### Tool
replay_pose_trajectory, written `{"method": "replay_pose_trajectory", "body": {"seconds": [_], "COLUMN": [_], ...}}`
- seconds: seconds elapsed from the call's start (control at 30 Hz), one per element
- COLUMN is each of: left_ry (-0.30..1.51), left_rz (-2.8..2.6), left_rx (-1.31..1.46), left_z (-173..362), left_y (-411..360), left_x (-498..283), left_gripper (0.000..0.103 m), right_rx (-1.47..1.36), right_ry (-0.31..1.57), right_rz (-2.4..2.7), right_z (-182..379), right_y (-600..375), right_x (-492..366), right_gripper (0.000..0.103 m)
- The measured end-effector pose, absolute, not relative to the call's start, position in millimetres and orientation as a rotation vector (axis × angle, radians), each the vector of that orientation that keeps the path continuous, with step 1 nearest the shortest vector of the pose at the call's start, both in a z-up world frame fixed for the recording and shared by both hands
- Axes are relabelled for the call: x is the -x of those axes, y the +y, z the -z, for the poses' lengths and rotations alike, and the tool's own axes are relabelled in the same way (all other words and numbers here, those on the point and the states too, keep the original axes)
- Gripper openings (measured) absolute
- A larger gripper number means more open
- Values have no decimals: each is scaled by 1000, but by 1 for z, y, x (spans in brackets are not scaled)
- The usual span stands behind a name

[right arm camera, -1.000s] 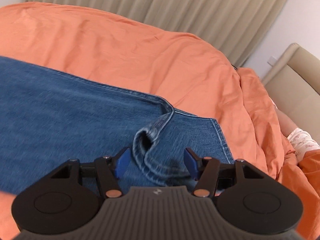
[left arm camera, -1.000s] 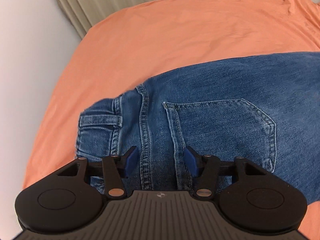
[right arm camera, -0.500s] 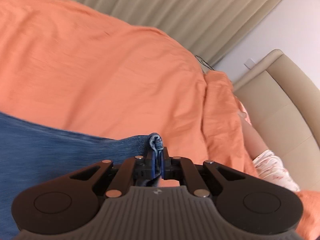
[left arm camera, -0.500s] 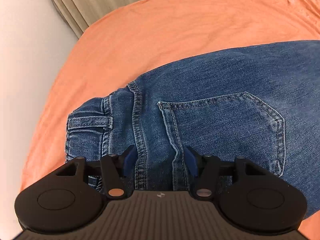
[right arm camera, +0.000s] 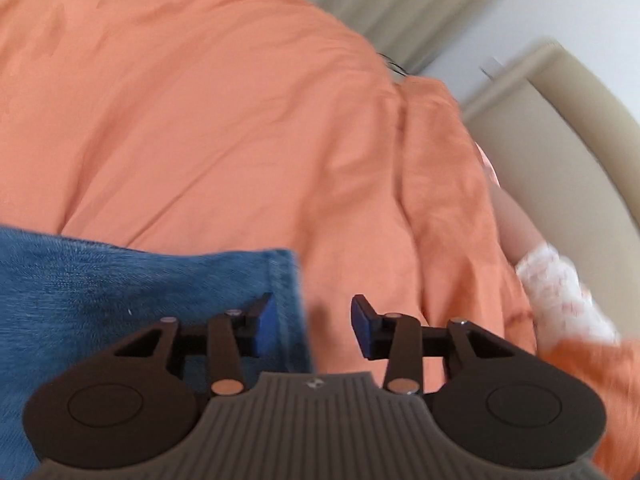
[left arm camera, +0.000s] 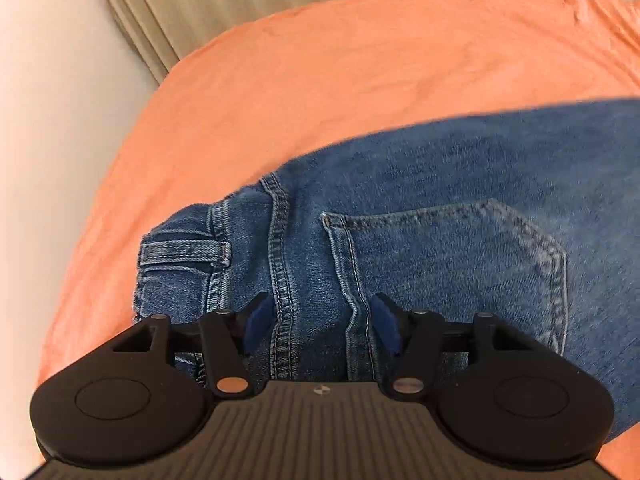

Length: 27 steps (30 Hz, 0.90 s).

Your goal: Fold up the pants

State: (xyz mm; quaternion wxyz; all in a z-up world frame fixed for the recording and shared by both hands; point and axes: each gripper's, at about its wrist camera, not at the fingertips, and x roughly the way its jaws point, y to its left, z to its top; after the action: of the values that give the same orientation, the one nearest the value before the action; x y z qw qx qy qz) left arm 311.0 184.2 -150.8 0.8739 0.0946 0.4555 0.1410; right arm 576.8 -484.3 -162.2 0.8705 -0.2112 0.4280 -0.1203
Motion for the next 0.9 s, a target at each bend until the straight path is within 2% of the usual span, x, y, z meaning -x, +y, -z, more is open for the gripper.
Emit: {"method": "replay_pose_trajectory", "body": {"seconds": [0.2, 0.33, 0.43, 0.5, 0.63, 0.67, 0.73, 0.83, 0.9], "left_ry": [813, 794, 819, 839, 864, 868, 858, 843, 833], "left_rz": [-346, -355, -346, -363, -400, -410, -413, -395, -399], "left_rx": [-169, -204, -221, -244, -158, -106, 25, 230, 366], "left_z": [130, 116, 109, 105, 90, 86, 78, 76, 81], "left_y": [182, 175, 172, 174, 197, 206, 225, 253, 270], "left_x": [-288, -275, -269, -268, -257, -253, -240, -222, -210], "left_gripper": [67, 67, 67, 67, 68, 71, 73, 76, 82], "right_rx": [33, -234, -380, -434, -330, -299, -195, -149, -138], "right_ry": [891, 898, 873, 871, 858, 876, 882, 880, 877], "right_rz": [250, 273, 291, 291, 315, 331, 362, 314, 259], "right_z": [130, 148, 164, 173, 171, 171, 166, 155, 144], "right_y": [-538, -565, -571, -572, -561, -559, -550, -534, -518], "right_x": [-501, -469, -462, -464, -464, -464, -462, -448, -434], "right_gripper": [34, 23, 21, 0, 0, 1, 9, 9, 11]}}
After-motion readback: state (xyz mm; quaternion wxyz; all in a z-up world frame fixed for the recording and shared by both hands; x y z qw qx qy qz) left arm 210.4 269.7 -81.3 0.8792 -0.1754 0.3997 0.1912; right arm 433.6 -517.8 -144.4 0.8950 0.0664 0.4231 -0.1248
